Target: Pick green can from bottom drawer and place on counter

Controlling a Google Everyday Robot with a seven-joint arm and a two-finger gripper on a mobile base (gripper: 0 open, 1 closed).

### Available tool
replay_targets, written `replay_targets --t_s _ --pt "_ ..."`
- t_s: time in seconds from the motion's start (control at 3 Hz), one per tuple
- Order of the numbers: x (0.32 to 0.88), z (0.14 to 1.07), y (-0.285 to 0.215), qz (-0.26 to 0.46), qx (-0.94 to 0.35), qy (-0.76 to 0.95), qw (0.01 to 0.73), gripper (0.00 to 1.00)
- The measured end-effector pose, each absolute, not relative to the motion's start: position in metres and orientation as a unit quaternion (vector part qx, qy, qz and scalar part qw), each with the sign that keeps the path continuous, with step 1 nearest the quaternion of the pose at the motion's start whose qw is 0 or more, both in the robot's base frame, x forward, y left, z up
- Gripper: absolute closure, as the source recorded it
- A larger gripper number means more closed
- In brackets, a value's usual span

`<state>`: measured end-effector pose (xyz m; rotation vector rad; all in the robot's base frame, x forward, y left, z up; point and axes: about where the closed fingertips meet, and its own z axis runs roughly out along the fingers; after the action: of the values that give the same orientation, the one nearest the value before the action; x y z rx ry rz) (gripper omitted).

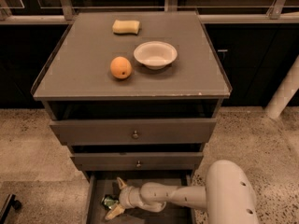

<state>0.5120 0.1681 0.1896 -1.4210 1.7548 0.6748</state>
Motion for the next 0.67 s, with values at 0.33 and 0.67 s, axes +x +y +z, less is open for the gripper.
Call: replay_targets --t_s 0.33,0.67 --pt "0.519 0.179 0.161 0.251 -0.549 0.698 0.385 0.00" --pt "0.520 0.167 0.156 0.246 -0.543 0.707 0.381 0.00"
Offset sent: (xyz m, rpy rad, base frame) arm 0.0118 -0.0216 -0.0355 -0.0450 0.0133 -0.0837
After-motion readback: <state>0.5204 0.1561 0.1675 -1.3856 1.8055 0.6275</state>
